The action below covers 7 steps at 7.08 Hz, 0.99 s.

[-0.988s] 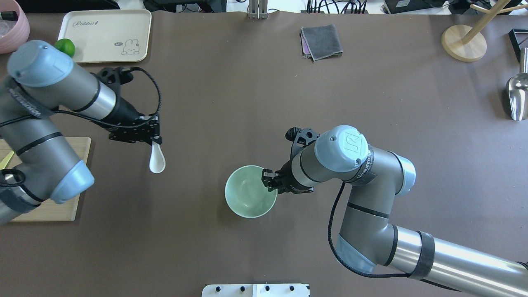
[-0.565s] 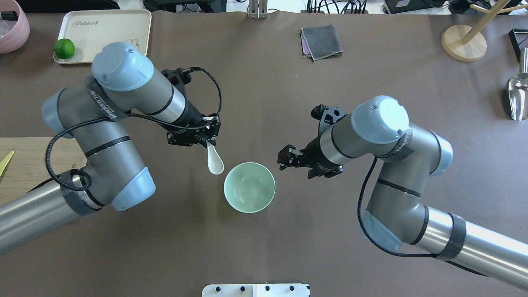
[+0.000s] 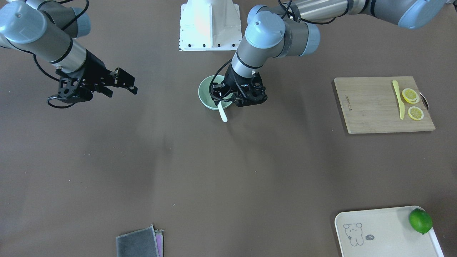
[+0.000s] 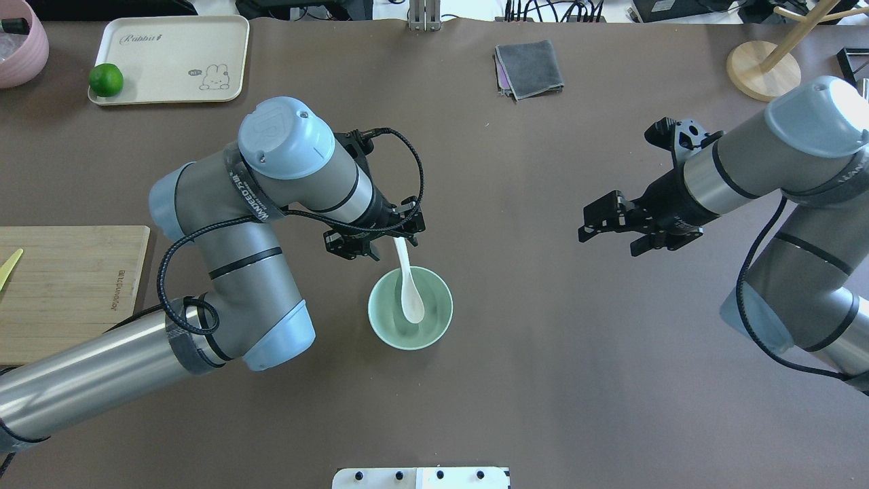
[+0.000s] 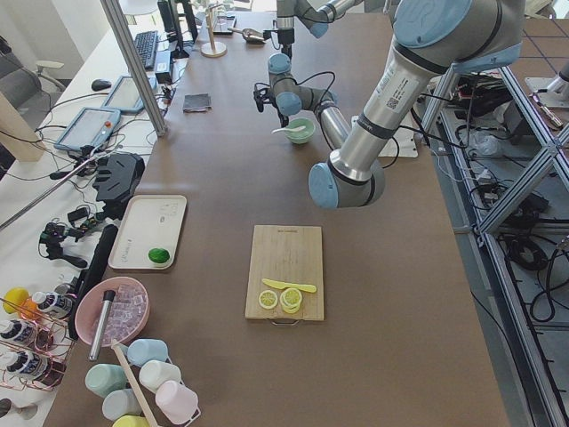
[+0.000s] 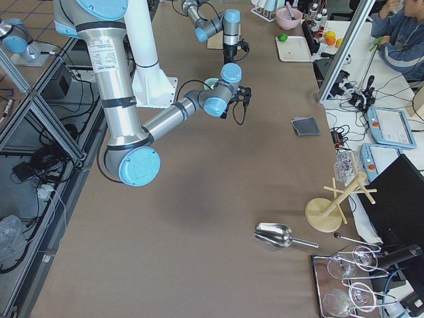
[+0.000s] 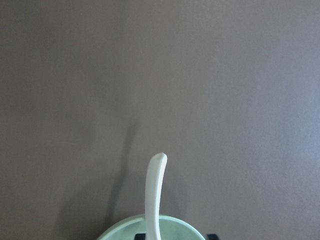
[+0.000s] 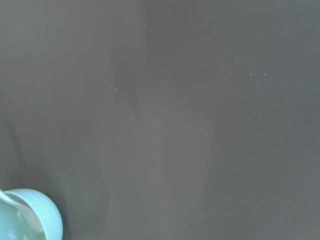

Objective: Place spoon in bowl

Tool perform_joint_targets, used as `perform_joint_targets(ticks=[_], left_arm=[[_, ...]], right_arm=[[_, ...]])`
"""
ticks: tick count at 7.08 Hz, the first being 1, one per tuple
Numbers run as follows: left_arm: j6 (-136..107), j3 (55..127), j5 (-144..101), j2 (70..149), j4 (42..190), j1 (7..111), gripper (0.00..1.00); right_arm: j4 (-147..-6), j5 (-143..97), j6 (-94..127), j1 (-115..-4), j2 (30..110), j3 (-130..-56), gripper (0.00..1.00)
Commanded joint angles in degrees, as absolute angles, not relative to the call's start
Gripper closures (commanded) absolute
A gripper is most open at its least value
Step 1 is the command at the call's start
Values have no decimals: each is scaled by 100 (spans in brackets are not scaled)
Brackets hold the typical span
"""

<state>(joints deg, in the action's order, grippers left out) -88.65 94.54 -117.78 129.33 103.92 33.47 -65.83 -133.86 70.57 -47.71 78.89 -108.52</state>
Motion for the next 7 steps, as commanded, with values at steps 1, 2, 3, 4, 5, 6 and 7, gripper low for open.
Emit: perform_joint_targets(ticks=[1, 2, 3, 4, 5, 6, 7], left_arm=[[-8135, 10322, -12187, 12090, 10180, 3732, 2], [-7625, 10579, -12643, 11946, 9821, 4214, 2], [-7098, 10800, -12752, 11640, 9696, 4523, 2], [-6318, 11019, -12753, 11097, 9686, 4735, 2], [-5232, 11178, -12762, 10439, 9694, 5059, 2], [-4133, 11258, -12770, 9893, 9694, 5419, 2], [-2861, 11146, -12918, 9409, 9686, 5936, 2]], right_arm=[[-6583, -13700, 6620, -5245, 8164, -10872, 0], [-6592, -13885, 6305, -5525, 8296, -10872, 0], [-6583, -13895, 5693, -5824, 8645, -10881, 0], [-6592, -13869, 4729, -6123, 9040, -10811, 0], [-6635, -13869, 3745, -6587, 9322, -10602, 0], [-6792, -13869, 2918, -6940, 9334, -10252, 0], [-6994, -13878, 2091, -7291, 9325, -9900, 0]])
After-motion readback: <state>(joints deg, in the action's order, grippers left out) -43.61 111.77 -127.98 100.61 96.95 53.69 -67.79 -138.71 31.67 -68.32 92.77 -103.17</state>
